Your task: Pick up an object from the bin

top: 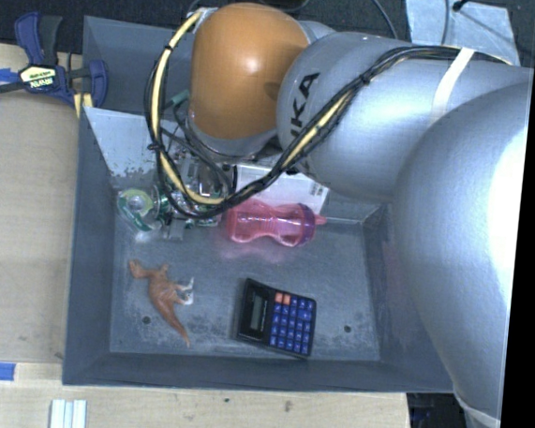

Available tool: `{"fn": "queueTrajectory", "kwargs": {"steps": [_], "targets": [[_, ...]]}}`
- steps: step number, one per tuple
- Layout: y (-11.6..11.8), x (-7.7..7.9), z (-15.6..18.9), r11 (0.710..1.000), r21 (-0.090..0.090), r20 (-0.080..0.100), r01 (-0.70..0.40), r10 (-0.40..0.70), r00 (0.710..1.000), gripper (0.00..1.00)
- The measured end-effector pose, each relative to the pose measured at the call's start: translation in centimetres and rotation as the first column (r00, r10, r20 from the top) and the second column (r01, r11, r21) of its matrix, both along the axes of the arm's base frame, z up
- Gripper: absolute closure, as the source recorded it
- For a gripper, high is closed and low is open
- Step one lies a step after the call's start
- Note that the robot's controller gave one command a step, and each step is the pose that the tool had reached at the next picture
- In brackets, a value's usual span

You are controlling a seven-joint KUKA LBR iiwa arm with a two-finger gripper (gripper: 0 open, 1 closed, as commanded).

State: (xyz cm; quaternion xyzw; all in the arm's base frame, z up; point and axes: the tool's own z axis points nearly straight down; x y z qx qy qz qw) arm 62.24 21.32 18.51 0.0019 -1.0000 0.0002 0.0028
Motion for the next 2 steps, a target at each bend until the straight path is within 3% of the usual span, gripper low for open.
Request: {"fn": "queueTrajectory", "kwargs": {"steps": [1,2], "targets": [[-0.1,0.2,0.5,1.0,0.001,0.008,0.003,-0.003,1.0,0.0],[-4.6,-0.6,-2.9,1.0,0.003,0.007,0.005,-0.005,1.0,0.0]]}}
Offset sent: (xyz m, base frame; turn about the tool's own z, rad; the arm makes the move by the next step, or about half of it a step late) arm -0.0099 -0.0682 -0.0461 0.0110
